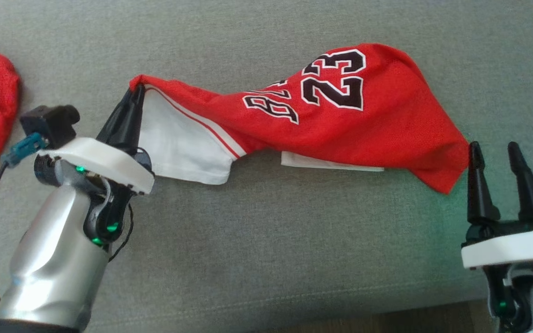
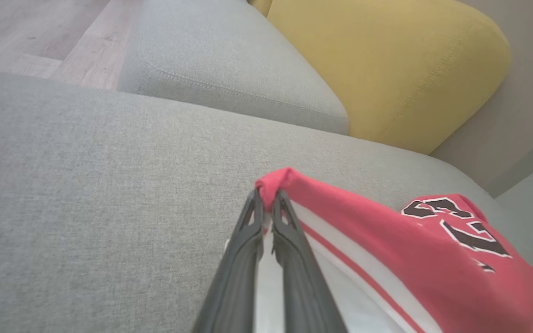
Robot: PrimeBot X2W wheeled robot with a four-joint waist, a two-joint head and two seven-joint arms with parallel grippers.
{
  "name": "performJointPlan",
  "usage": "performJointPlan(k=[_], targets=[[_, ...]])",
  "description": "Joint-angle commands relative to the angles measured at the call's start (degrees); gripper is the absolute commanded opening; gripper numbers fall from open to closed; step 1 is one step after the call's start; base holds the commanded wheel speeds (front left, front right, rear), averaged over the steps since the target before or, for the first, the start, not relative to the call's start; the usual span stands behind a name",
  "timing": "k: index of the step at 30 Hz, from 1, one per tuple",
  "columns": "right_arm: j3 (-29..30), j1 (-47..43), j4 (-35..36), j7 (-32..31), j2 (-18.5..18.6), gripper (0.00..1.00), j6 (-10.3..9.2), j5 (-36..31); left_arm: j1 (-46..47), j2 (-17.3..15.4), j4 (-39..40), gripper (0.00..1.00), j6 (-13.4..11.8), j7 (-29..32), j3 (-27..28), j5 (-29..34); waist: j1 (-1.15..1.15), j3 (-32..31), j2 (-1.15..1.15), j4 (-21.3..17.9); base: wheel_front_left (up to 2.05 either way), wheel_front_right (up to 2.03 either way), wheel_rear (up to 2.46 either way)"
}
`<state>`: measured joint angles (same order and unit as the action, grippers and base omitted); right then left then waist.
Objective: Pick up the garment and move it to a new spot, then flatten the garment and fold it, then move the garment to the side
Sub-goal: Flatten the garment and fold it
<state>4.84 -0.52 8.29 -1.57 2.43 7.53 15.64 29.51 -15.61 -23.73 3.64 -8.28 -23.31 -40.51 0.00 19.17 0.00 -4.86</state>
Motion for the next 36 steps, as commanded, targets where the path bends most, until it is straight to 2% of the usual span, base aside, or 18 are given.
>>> performJointPlan(k=[1, 2, 3, 6, 9, 13, 17, 21, 27, 36], targets=[[-0.74, 1.45, 2.36, 0.3, 0.44, 1.0, -0.04, -0.17, 2.19, -1.23, -0.2, 0.0, 0.62, -0.87, 2.19, -0.19, 0.0, 0.1, 0.0, -0.15, 0.0, 0.0, 0.0], [-0.65, 1.42, 2.45, 0.33, 0.44, 1.0, -0.04, -0.23, 2.53, -1.11, -1.61, 0.36, 0.81, -1.22, 2.03, -0.1, 0.0, 0.12, 0.0, -0.21, 0.0, 0.0, 0.0], [-0.58, 1.45, 2.45, 0.37, 0.44, 1.0, -0.04, -0.43, 2.76, -1.0, -2.72, 1.0, 0.89, -1.81, 1.92, 0.14, 0.0, 0.11, 0.0, -0.25, 0.0, 0.0, 0.0], [-0.77, 1.37, 2.5, 0.48, 0.44, 1.0, -0.04, -1.03, 2.5, -0.95, -3.97, 1.0, 0.43, -4.3, 1.58, 2.07, 0.0, -0.16, 0.0, 0.0, 0.0, 0.0, 0.0], [-1.74, 1.18, 2.62, 0.37, 0.44, 1.0, -0.04, -1.63, 0.64, -1.26, -1.96, 1.0, -2.36, -6.22, 2.21, 5.82, 0.0, -0.75, 0.0, 0.64, 0.0, 0.0, 0.0], [-3.22, 0.97, 3.05, -0.11, 0.44, 1.0, -0.04, -2.95, -4.11, -1.67, 6.63, 1.0, -6.36, -6.67, 5.59, 11.56, 0.0, -1.88, 0.0, 1.99, 0.0, 0.0, 0.0], [-4.49, 0.64, 2.9, -1.1, 0.44, 1.0, -0.04, -3.54, -10.87, -1.32, 15.24, 1.0, -8.1, -6.7, 8.8, 16.19, 0.0, -3.59, 0.0, 3.68, 0.0, 0.0, 0.0], [-5.32, 0.37, 2.36, -1.69, 0.44, 1.0, -0.04, -3.96, -16.94, -0.86, 20.5, 1.0, -9.2, -6.71, 10.55, 19.04, 0.0, -5.65, 0.0, 4.99, 0.0, 0.0, 0.0], [-5.81, -0.46, 1.93, -2.32, 0.44, 1.0, -0.04, -4.03, -22.47, -0.57, 24.08, 1.0, -9.81, -6.71, 10.77, 20.83, 0.0, -7.62, 0.0, 6.02, 0.0, 0.0, 0.0], [-5.9, -0.69, 2.21, -3.04, 0.44, 1.0, -0.04, -4.06, -24.91, -0.14, 25.24, 1.0, -9.9, -6.71, 10.57, 21.15, 0.0, -8.08, 0.0, 6.47, 0.0, 0.0, 0.0]])
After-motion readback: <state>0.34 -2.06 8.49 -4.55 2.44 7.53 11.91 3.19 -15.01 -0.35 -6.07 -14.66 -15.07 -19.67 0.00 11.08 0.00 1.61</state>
